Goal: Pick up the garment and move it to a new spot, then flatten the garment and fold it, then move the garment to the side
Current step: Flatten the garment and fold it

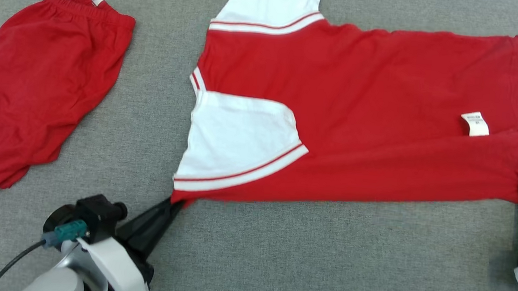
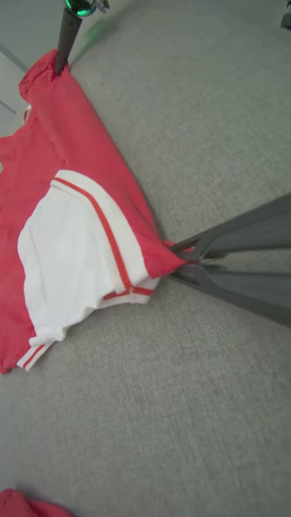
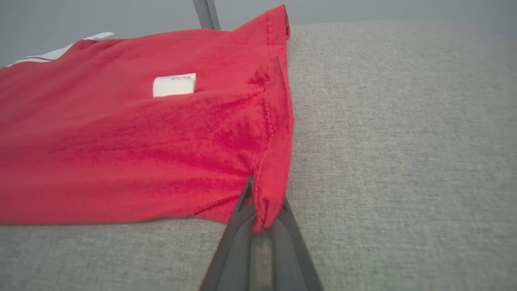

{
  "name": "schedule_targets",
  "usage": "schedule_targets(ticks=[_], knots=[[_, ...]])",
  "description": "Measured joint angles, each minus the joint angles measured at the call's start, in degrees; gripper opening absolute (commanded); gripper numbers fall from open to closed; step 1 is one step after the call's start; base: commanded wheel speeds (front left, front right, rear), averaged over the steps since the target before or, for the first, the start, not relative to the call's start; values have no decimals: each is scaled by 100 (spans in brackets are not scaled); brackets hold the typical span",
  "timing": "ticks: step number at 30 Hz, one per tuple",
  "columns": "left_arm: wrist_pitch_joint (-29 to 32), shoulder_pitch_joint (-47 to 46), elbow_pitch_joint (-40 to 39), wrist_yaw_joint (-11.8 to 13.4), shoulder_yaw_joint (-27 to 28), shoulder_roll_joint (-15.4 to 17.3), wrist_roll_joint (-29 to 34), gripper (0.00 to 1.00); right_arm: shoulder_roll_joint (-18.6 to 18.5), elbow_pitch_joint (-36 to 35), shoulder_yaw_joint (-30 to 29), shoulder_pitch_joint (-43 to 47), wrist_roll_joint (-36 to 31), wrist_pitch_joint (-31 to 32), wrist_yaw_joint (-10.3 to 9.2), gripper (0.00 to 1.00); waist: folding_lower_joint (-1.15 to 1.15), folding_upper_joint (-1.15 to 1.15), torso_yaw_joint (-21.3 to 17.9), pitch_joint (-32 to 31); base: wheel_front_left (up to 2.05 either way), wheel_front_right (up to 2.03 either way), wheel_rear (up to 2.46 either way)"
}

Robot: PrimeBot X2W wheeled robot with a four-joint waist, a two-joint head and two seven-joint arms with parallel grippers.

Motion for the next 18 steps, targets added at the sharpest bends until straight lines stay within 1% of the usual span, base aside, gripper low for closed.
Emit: schedule_targets(ticks=[3,7,12,14,17,18], knots=[[221,261,-430,38,-74,244,1,0,-258,-202,13,233,144,58,0,0,0,0,-21,-49,0,0,0],[506,660,-1044,274,-123,476,-56,0,-519,-502,-63,698,319,311,1,0,0,0,-30,-101,0,0,0],[787,1053,-1590,617,-186,680,-54,0,-633,-948,-289,1313,521,646,1,0,0,0,-32,-167,0,0,0],[877,1158,-1713,715,-204,705,-67,0,-635,-1059,-400,1496,515,716,0,0,0,0,-32,-197,0,0,0],[973,1256,-1808,786,-227,720,-129,0,-586,-1183,-554,1656,463,853,0,0,0,0,-34,-267,0,0,0],[1023,1283,-1816,844,-242,722,-157,0,-514,-1244,-666,1742,433,969,0,5,0,0,-35,-317,0,0,0]])
